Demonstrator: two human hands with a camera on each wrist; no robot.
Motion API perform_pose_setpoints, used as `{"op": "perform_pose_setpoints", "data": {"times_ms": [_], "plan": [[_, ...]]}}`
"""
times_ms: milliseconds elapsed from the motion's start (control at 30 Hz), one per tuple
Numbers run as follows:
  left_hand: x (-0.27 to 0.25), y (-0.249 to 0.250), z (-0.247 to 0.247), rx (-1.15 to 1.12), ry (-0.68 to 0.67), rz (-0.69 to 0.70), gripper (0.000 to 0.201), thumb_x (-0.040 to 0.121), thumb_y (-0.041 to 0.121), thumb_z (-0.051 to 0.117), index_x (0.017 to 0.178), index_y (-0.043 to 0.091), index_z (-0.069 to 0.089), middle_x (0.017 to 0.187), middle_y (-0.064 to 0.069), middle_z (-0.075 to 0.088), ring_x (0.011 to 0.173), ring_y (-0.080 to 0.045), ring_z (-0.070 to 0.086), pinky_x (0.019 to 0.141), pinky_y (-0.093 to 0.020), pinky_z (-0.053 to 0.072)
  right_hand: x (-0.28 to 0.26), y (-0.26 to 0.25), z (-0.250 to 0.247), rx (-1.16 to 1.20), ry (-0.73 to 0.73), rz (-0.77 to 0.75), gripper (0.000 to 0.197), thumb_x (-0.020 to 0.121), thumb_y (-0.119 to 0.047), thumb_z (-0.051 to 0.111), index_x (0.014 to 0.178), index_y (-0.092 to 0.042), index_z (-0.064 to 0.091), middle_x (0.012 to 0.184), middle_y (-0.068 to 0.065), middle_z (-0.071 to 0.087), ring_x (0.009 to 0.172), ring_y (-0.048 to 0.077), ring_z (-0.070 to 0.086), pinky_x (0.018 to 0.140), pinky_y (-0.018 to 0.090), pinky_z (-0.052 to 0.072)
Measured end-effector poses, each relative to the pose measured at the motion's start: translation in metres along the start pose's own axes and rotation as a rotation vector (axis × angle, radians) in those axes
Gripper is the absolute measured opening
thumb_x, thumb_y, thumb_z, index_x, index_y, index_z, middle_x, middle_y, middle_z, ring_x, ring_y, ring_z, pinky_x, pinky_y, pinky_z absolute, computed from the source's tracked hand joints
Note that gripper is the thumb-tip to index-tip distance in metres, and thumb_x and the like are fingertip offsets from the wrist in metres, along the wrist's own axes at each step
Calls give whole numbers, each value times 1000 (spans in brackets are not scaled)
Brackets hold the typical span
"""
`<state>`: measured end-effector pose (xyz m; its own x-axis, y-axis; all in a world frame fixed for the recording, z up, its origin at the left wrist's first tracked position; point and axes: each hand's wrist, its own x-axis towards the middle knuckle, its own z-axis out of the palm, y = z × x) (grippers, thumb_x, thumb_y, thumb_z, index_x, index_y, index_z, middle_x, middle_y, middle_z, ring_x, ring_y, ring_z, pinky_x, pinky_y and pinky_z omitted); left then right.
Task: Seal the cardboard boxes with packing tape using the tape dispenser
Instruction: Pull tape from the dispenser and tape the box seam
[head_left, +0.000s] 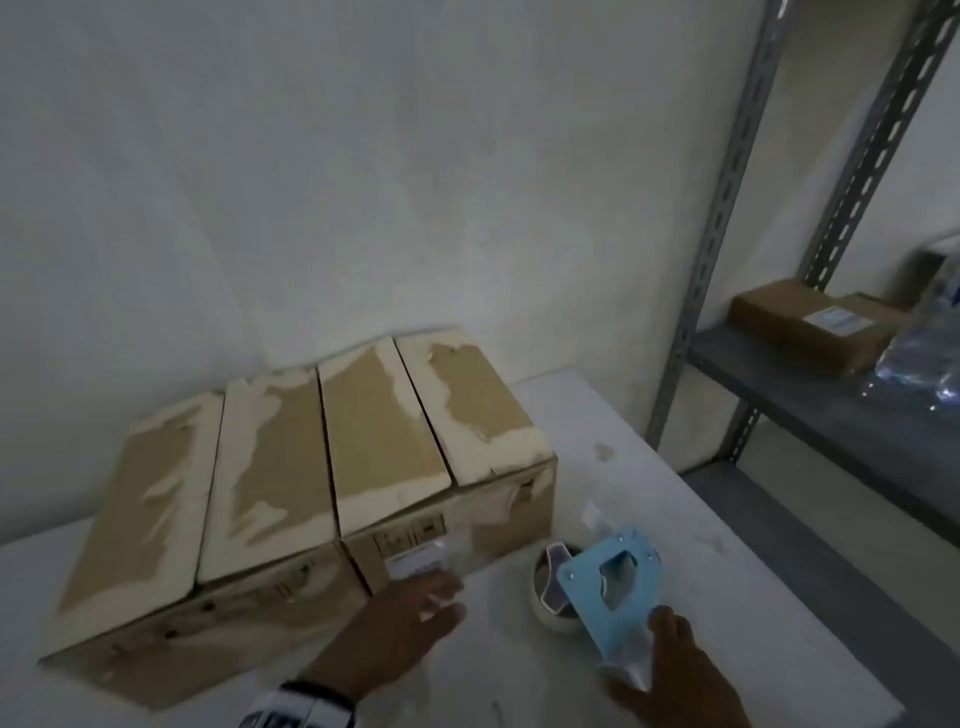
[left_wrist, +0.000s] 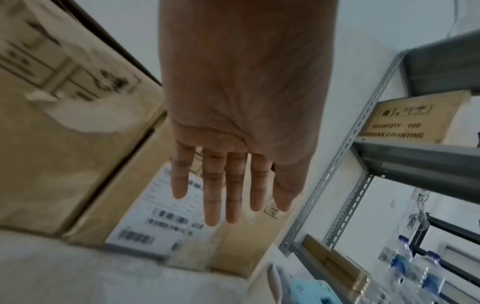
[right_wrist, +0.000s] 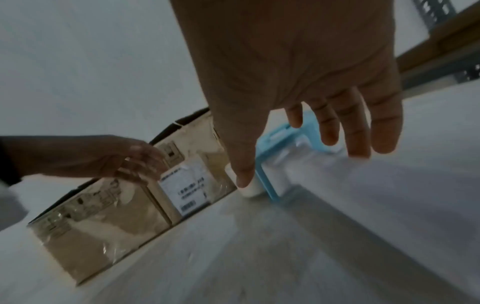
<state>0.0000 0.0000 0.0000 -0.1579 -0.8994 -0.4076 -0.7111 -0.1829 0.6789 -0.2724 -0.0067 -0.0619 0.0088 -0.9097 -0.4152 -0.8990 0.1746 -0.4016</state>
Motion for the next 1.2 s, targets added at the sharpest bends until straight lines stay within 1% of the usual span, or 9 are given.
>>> {"op": "perform_pose_setpoints", "data": {"times_ms": [33,100,200,600,767,867,1000,1133,1200], "plan": [[9,4,6,19,-15,6,26,85,57,48,104,40,48,116,12,56,109,-5,55,96,-24,45,2,3,1,23,-41,-5,87,65,-62,66,123,-19,17,117,-1,37,107,12,50,90,25,44],[21,16,16,75,19,17,22,92,42,47,112,34,50,122,9,57,110,-7,55,96,-27,45,5,10,3,76,-46,-30,88,66,-57,69,125,-19,16,126,0,39,109,14,50,91,27,46],[36,26,34,115,52,3,34,93,39,47,122,23,52,127,5,56,111,-10,55,91,-25,43,8,19,5,194,-6,-95,80,70,-45,72,124,-17,20,129,4,44,111,20,54,90,29,48],[69,38,56,135,115,-97,35,92,28,51,126,21,52,130,2,55,115,-14,54,87,-21,39,18,29,-3,210,-46,-272,67,80,-21,67,129,-9,23,131,14,45,112,29,56,84,27,45],[72,36,60,103,140,-128,34,91,29,52,124,20,52,128,1,56,112,-15,54,92,-27,42,26,29,-18,242,-44,-270,58,78,-13,62,123,-10,27,118,11,45,108,26,52,85,33,48],[72,37,63,65,156,-140,34,91,28,54,124,19,53,126,0,57,109,-15,55,92,-26,42,29,30,-28,179,-33,-347,57,71,-24,57,120,-10,30,119,11,43,100,23,50,70,26,40],[68,38,63,9,205,-135,32,90,26,55,121,18,55,123,-1,58,106,-16,56,91,-27,43,30,40,-37,192,-1,-395,56,74,-13,66,118,-11,31,108,7,46,84,17,49,54,12,33],[56,36,59,-53,266,-95,29,92,23,53,119,17,56,118,-1,60,100,-13,57,83,-22,41,22,44,-57,318,22,-378,59,73,-19,73,107,-27,25,88,-6,49,81,15,57,66,28,51],[46,34,55,-88,296,-74,28,93,22,51,120,17,56,115,1,59,98,-11,56,81,-20,39,13,43,-71,356,32,-389,60,73,-19,75,105,-28,25,85,-9,49,78,10,57,64,24,52]]}}
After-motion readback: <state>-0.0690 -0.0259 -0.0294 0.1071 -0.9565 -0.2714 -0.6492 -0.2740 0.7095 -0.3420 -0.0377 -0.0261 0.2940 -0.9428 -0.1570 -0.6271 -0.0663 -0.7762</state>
